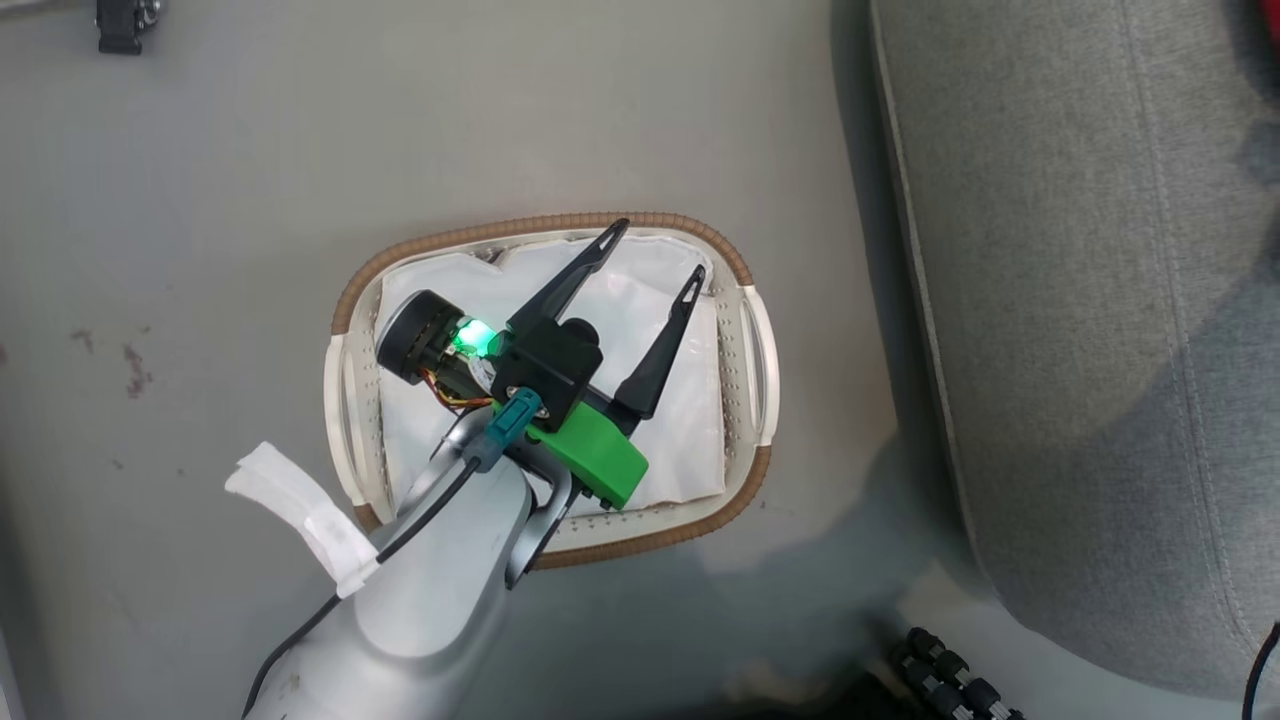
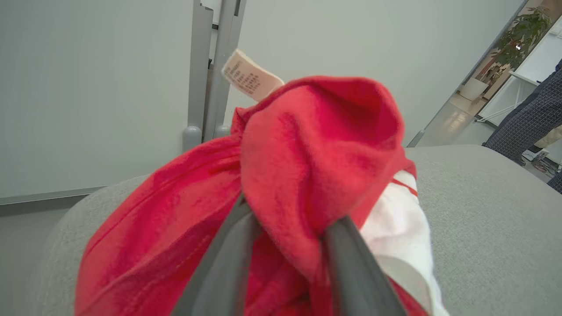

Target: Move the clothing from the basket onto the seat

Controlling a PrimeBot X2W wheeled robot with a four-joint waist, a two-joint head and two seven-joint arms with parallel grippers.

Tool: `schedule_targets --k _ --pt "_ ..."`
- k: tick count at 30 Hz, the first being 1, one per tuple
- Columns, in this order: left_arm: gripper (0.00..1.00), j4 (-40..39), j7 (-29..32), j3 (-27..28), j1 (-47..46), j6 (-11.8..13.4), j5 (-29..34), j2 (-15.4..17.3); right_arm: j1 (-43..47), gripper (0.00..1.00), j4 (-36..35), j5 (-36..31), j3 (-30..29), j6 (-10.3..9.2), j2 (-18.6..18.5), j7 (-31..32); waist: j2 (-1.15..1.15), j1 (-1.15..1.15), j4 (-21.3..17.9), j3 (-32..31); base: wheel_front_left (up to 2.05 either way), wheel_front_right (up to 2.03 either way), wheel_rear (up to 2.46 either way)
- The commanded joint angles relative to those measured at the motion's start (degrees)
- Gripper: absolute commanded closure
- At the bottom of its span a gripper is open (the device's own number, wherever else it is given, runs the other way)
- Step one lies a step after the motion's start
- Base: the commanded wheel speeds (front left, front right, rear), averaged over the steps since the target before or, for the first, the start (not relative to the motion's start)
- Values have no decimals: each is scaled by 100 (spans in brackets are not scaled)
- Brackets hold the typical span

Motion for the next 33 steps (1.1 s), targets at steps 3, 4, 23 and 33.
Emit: schedule_targets --k 3,4,23,33 --pt "0 -3 -4 60 112 -15 -62 41 310 0 -131 50 113 -8 121 -1 0 -1 -99 -199 0 0 0" --pt "0 5 -4 69 127 -15 -63 45 405 0 -166 67 174 -8 171 -1 0 -1 -118 -252 0 0 0" --pt "0 -126 -4 767 780 -11 -378 -59 1371 0 -589 -38 993 -8 278 -1 0 -1 63 -1784 0 0 0" --pt "0 -278 -4 1610 1348 148 -434 -113 1819 0 -734 133 1372 -8 730 -1 0 -1 628 -2713 0 0 0"
